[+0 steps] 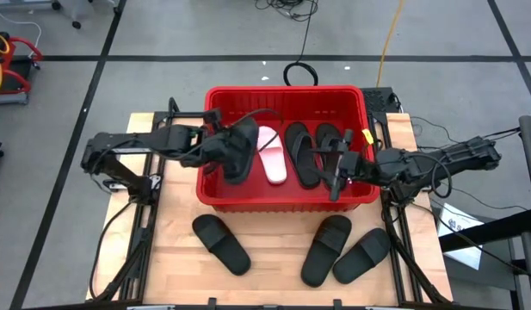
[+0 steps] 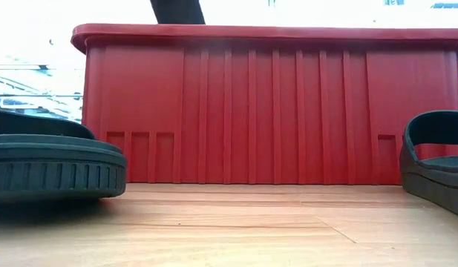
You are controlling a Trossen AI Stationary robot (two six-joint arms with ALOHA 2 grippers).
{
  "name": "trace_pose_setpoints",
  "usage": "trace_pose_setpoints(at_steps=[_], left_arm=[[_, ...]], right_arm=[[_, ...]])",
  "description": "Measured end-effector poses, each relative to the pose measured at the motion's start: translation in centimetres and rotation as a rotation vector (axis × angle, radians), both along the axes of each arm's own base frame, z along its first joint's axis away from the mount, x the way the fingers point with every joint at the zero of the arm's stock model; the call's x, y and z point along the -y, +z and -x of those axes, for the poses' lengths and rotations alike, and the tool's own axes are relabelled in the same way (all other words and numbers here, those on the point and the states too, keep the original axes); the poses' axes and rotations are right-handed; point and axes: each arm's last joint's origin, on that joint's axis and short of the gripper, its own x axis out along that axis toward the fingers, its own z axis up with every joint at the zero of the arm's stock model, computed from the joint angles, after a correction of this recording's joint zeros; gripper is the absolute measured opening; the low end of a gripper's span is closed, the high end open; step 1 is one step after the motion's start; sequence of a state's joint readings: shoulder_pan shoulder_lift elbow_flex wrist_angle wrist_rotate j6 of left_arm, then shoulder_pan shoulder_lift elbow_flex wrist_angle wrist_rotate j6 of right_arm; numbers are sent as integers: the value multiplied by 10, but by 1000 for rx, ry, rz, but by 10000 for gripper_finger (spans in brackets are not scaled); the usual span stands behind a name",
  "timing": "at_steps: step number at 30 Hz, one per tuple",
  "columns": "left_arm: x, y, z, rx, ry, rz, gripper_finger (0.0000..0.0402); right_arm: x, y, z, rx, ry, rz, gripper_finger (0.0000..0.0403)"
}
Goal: Pick and place slides into bin
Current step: Put the black slipper into the red bin
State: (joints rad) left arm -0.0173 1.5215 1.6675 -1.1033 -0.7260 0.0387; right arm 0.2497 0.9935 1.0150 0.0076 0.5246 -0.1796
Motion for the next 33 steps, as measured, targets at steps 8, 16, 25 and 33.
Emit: trace_pose_setpoints(at_steps=[8,16,25,33], left_arm=[[-34,-44,-13,-30,-8,33,0],[-49,-100,-15,-50,8,43,0],[-66,-150,-5,-71,68,-15,0],[-77,-176,4,-114,30,-56,0]], right_arm=[[3,0,9,-35,-4,-8,196],[3,-1,12,-43,-5,-21,196],[3,-1,12,-44,-5,-17,196],[3,-1,11,-44,-5,-15,196]])
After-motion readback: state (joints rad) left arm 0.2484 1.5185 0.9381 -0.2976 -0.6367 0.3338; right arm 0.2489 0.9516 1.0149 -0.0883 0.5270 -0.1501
